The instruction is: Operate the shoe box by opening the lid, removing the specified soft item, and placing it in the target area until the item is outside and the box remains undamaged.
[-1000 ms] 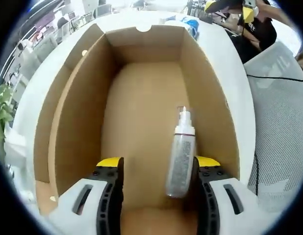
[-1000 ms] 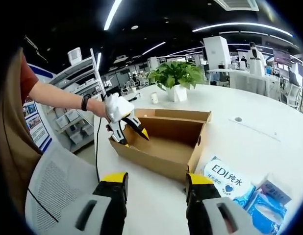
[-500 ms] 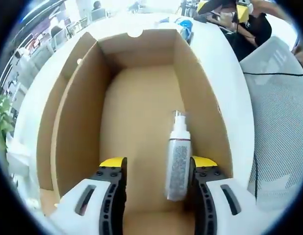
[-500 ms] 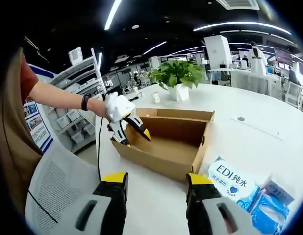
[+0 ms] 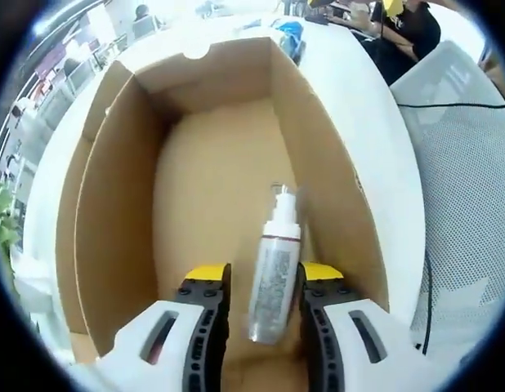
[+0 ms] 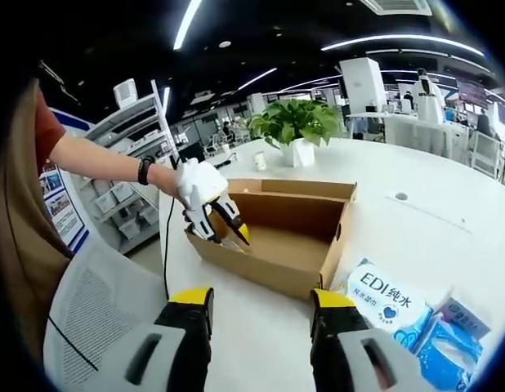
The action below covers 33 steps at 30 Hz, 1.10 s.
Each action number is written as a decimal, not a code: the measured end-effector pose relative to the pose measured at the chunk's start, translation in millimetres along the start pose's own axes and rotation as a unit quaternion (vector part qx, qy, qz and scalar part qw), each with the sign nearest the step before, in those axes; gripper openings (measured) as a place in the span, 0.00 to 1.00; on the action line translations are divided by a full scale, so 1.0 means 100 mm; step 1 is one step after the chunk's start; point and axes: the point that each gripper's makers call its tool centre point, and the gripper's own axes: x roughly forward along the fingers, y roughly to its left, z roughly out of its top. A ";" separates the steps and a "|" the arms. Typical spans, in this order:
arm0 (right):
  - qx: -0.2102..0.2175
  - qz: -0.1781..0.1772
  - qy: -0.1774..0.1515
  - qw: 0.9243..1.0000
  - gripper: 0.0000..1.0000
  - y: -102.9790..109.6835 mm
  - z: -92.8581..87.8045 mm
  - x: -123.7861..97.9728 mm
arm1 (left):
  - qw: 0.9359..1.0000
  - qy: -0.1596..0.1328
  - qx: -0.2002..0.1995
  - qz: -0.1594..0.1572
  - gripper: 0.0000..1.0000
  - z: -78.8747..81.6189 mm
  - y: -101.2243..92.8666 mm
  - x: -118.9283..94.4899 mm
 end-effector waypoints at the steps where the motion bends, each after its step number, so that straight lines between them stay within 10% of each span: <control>1: 0.000 -0.001 -0.001 1.000 0.45 0.00 0.00 -0.01 | 1.000 0.011 0.002 0.001 0.24 -0.04 -0.01 0.02; 20: -0.001 0.004 0.004 1.000 0.45 0.05 -0.02 0.03 | 0.999 -0.029 -0.018 0.022 0.19 -0.04 0.02 -0.14; 33: -0.020 0.013 0.003 1.000 0.45 0.06 0.12 0.11 | 0.996 -0.076 0.010 0.034 0.19 0.37 0.02 -0.43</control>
